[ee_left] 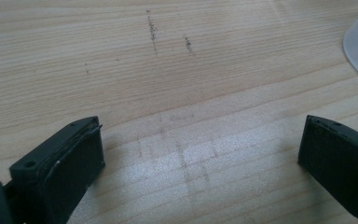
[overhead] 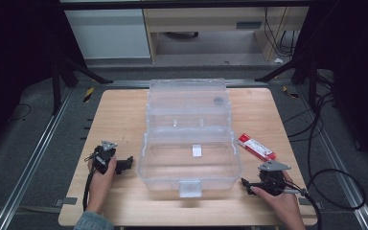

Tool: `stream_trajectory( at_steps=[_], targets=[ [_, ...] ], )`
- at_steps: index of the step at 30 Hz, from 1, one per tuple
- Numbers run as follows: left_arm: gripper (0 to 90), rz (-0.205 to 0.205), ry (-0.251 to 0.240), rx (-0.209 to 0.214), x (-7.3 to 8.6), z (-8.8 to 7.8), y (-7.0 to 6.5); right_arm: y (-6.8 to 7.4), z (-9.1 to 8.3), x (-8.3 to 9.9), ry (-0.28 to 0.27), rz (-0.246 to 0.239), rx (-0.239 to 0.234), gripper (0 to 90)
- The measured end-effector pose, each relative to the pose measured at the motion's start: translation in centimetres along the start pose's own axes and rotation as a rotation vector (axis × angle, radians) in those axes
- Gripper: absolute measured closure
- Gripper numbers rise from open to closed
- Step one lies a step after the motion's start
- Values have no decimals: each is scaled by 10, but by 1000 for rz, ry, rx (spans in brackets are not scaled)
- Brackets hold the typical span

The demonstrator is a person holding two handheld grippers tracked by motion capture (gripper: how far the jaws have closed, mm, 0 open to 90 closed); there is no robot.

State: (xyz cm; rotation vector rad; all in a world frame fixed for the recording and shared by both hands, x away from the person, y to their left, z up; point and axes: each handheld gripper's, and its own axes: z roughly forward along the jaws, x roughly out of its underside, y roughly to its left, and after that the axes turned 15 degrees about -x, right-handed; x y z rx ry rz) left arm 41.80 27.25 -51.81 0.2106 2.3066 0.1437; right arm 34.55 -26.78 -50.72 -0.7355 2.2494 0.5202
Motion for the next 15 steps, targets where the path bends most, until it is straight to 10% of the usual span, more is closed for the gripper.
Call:
stream_trajectory(
  at_steps=[15],
  targets=[
    [0, 20, -3, 14, 1, -2, -2, 0, -39, -22, 119, -48, 16, 229]
  ],
)
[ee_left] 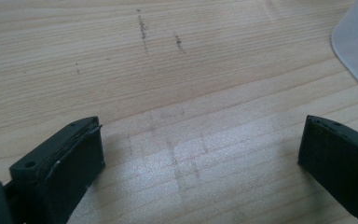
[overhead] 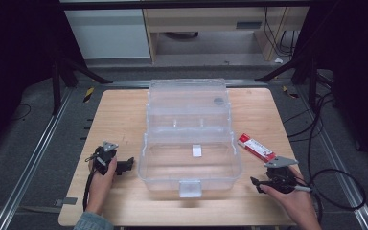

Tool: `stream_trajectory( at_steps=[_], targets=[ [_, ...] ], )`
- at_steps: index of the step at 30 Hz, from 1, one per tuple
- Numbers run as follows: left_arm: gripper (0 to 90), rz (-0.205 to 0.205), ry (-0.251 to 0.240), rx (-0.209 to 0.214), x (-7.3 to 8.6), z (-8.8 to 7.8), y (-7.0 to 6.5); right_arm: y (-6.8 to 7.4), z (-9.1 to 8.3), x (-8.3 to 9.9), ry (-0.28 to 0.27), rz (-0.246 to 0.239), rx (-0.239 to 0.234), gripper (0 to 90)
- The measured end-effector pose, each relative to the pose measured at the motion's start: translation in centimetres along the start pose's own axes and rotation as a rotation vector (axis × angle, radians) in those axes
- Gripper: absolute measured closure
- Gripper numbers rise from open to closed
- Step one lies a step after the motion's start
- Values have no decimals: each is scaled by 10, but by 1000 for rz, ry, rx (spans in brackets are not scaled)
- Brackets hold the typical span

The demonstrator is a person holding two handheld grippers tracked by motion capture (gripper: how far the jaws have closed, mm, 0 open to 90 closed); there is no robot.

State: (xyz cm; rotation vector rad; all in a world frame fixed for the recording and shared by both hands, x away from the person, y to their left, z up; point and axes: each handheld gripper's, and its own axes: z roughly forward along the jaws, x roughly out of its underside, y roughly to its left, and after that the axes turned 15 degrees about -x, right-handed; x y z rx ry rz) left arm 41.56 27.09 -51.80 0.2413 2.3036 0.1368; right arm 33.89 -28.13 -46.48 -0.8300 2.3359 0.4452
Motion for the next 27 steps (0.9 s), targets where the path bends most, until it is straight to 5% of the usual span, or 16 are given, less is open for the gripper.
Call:
stream_trajectory(
  at_steps=[6, 13, 27],
  targets=[
    [0, -3, -3, 2, 0, 0, -1, -23, -22, -13, 52, 24, -21, 262],
    [0, 2, -1, 3, 0, 0, 0, -57, -35, -30, 98, 38, 6, 272],
    [0, 5, -2, 7, 0, 0, -1, -82, -7, -42, 172, 34, -45, 312]
  ],
)
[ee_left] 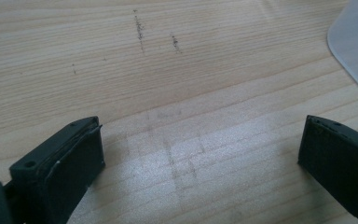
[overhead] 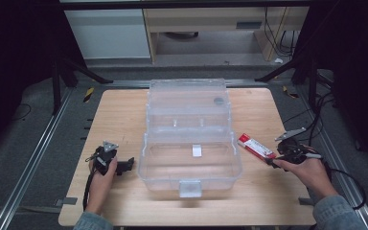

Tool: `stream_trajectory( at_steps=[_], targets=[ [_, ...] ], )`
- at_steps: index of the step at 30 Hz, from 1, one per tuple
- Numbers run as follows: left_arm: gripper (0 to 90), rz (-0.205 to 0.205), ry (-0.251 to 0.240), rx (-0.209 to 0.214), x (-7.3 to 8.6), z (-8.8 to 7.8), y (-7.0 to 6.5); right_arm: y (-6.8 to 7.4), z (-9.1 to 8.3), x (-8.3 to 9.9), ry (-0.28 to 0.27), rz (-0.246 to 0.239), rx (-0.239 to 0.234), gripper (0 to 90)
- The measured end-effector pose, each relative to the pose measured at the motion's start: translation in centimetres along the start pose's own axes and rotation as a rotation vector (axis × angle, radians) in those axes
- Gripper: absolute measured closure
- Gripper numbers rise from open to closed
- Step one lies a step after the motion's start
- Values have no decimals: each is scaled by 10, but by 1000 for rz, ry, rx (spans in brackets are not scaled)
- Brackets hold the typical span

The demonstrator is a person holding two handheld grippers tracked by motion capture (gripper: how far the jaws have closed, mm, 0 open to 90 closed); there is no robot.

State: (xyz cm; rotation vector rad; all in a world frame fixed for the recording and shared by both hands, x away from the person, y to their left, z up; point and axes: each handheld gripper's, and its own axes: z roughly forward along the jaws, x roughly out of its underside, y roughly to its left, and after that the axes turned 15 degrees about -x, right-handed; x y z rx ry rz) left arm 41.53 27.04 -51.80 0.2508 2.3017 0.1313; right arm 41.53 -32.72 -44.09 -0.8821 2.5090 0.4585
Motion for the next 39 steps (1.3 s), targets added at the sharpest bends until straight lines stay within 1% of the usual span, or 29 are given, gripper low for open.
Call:
stream_trajectory(
  at_steps=[1, 2, 4, 9, 11, 12, 14, 17, 19, 22, 23, 25, 28, 30, 33, 34, 35, 37, 39],
  targets=[
    [0, 1, 0, 1, 0, 0, 0, -4, 7, -2, 13, 5, 1, 312],
    [0, 1, 0, 1, 0, 0, 0, -4, 7, -2, 13, 5, 1, 312],
    [0, 2, 0, 2, 0, 0, 0, -8, 14, -5, 25, 17, 3, 312],
    [0, 4, 1, 3, 0, 0, 0, -11, 19, -8, 42, 23, 9, 327],
    [0, 4, 0, 3, 0, 0, 0, -12, 21, -9, 43, 25, 9, 342],
    [0, 5, 0, 3, 0, 0, 0, -13, 24, -9, 49, 30, 4, 378],
    [0, 5, 0, 3, 0, 0, 0, -14, 26, -10, 57, 32, 5, 396],
    [0, 5, 0, 3, 0, 0, 0, -14, 27, -10, 67, 32, 0, 421],
    [0, 6, 0, 4, 0, 0, 0, -13, 28, -11, 81, 33, -2, 460],
    [0, 5, 0, 4, 0, 0, 0, -10, 28, -12, 88, 37, -6, 494],
    [0, 5, 0, 4, 0, 0, 0, -7, 27, -12, 89, 35, -12, 496],
    [0, 5, 0, 4, 0, 0, 0, -2, 28, -12, 98, 38, -16, 489],
    [0, 5, 0, 4, 0, 0, 0, 5, 29, -13, 111, 48, -9, 445],
    [0, 5, 0, 3, 0, 0, 0, 8, 28, -17, 125, 77, -8, 435],
    [0, 5, 0, 3, 0, 0, 0, 7, 28, -20, 136, 89, -11, 428],
    [0, 5, 0, 4, 0, 0, 0, 4, 28, -23, 151, 107, -8, 423],
    [0, 5, 0, 4, 0, 0, 0, 4, 28, -23, 151, 107, -8, 423],
    [0, 6, 0, 4, 0, 0, 0, -2, 29, -24, 174, 130, -21, 405],
    [0, 6, 0, 4, 0, 0, 0, -3, 30, -25, 180, 136, -25, 395]
  ],
)
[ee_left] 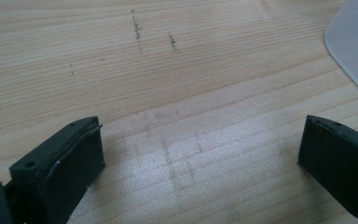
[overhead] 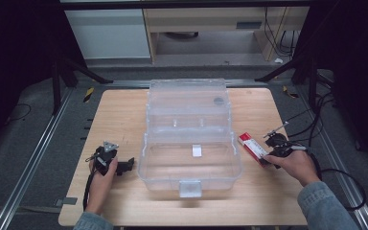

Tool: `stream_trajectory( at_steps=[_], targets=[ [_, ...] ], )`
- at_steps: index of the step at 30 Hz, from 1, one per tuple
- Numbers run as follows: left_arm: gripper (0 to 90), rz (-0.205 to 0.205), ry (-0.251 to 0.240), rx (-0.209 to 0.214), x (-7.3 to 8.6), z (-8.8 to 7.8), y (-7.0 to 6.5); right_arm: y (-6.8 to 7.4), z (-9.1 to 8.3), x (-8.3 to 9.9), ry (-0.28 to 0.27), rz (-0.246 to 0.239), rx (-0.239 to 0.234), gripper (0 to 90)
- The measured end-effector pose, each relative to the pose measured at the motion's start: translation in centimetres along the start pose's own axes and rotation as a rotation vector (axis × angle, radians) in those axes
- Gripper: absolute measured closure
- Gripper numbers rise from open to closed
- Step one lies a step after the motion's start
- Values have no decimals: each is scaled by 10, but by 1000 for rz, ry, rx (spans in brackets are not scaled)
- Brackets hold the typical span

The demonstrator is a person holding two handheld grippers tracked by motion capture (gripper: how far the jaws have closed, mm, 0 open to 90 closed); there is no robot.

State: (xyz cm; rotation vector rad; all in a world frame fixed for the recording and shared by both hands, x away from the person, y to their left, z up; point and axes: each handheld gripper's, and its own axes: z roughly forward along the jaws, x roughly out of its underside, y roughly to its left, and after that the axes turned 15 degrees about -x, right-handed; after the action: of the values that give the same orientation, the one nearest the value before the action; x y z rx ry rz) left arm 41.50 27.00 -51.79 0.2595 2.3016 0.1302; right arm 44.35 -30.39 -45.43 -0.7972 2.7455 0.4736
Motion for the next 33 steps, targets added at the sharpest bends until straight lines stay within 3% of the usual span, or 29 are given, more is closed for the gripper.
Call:
stream_trajectory(
  at_steps=[12, 33],
  targets=[
    [0, 1, 0, 2, 0, 0, 0, -2, 7, -12, 70, 1, -8, 426],
    [0, 3, -1, 5, 0, 0, -1, 1, 10, -15, 119, -21, -10, 501]
  ],
)
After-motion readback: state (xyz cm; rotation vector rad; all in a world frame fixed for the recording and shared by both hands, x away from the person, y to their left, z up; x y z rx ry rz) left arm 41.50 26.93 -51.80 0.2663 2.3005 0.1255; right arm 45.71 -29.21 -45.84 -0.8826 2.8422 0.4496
